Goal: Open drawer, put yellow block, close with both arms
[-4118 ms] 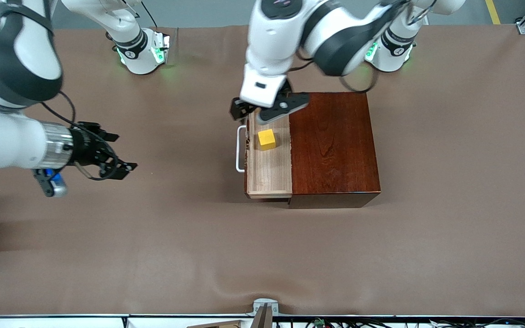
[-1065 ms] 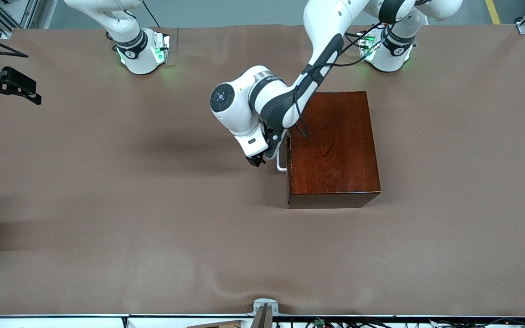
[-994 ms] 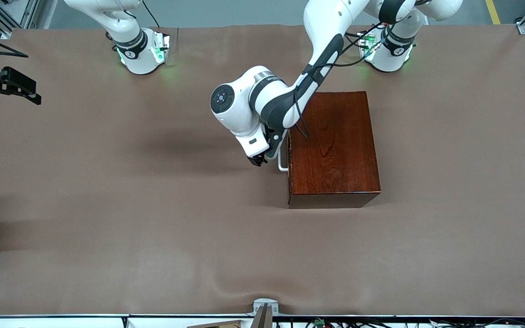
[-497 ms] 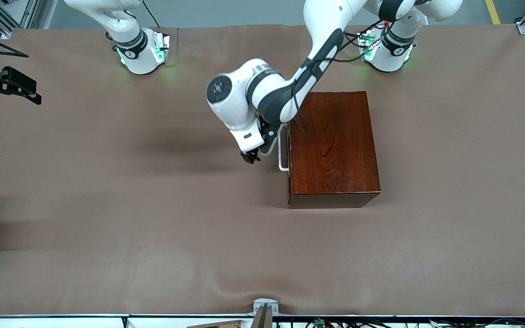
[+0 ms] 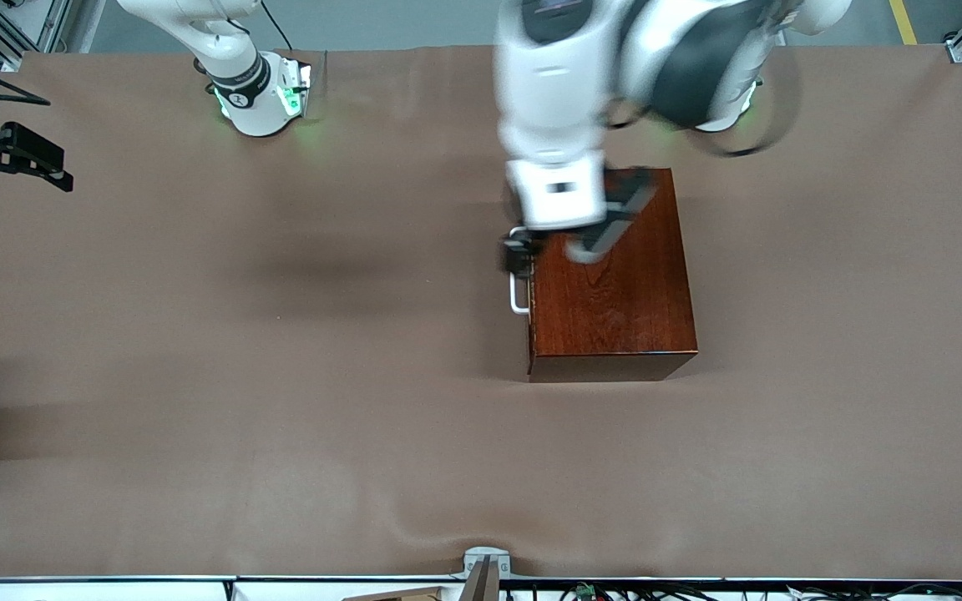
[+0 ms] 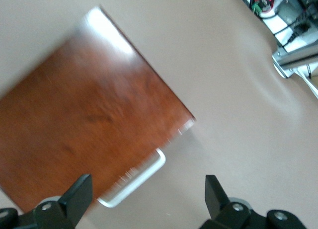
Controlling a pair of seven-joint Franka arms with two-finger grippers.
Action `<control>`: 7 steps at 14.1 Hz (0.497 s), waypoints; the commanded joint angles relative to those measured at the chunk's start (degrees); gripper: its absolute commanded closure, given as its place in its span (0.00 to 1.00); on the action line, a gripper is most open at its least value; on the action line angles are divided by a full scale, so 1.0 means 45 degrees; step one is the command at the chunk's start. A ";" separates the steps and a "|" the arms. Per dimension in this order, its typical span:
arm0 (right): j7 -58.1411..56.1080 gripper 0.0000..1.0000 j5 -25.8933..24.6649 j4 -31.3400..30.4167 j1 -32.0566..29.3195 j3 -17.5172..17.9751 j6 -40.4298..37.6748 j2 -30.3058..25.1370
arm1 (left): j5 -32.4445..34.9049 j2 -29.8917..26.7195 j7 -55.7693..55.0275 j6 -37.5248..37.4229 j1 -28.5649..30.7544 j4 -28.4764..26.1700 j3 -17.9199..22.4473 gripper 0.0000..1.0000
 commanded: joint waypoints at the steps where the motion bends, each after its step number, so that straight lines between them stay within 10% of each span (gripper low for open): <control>1: -0.0083 0.00 -0.0221 -0.0302 -0.0091 0.0085 0.0029 -0.0314 | -0.0275 -0.1099 0.3131 -0.1038 0.1241 -0.0802 -0.0187 0.00; 7: -0.0103 0.00 -0.0221 -0.0283 -0.0072 0.0066 0.0010 -0.0294 | -0.0605 -0.3518 1.0567 -0.2234 0.4189 -0.2847 -0.0206 0.00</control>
